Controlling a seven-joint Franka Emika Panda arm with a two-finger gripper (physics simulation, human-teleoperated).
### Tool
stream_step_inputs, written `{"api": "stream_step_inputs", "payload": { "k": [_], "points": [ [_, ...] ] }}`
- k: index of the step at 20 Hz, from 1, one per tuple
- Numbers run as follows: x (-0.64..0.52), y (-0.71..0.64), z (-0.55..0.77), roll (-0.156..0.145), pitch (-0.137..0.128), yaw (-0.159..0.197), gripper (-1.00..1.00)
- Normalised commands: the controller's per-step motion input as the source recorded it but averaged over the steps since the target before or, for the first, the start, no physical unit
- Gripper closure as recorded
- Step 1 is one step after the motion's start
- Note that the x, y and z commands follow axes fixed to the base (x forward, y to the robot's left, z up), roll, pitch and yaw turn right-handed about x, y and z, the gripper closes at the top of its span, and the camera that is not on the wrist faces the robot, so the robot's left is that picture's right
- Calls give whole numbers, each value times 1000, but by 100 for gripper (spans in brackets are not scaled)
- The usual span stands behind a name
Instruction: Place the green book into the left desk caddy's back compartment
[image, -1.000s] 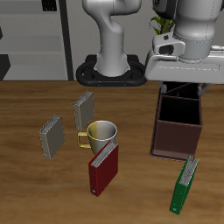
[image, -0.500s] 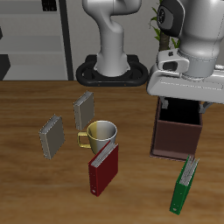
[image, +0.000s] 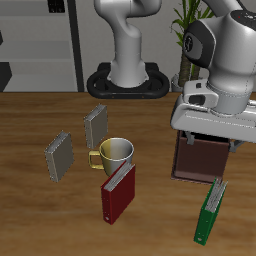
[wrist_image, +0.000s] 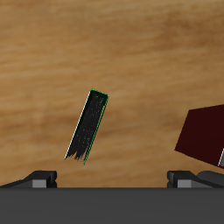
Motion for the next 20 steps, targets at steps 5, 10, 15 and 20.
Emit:
{"api": "stream_step_inputs", "payload": {
  "k": [5,10,15,20],
  "points": [
    [134,104,-260,-7,-5,-34,-100],
    [220,104,-379,15,35,-14,-100],
    [128,39,-321,9,49,-19,-100],
    [126,-31,-313,2,52,-10,-100]
  ]
}}
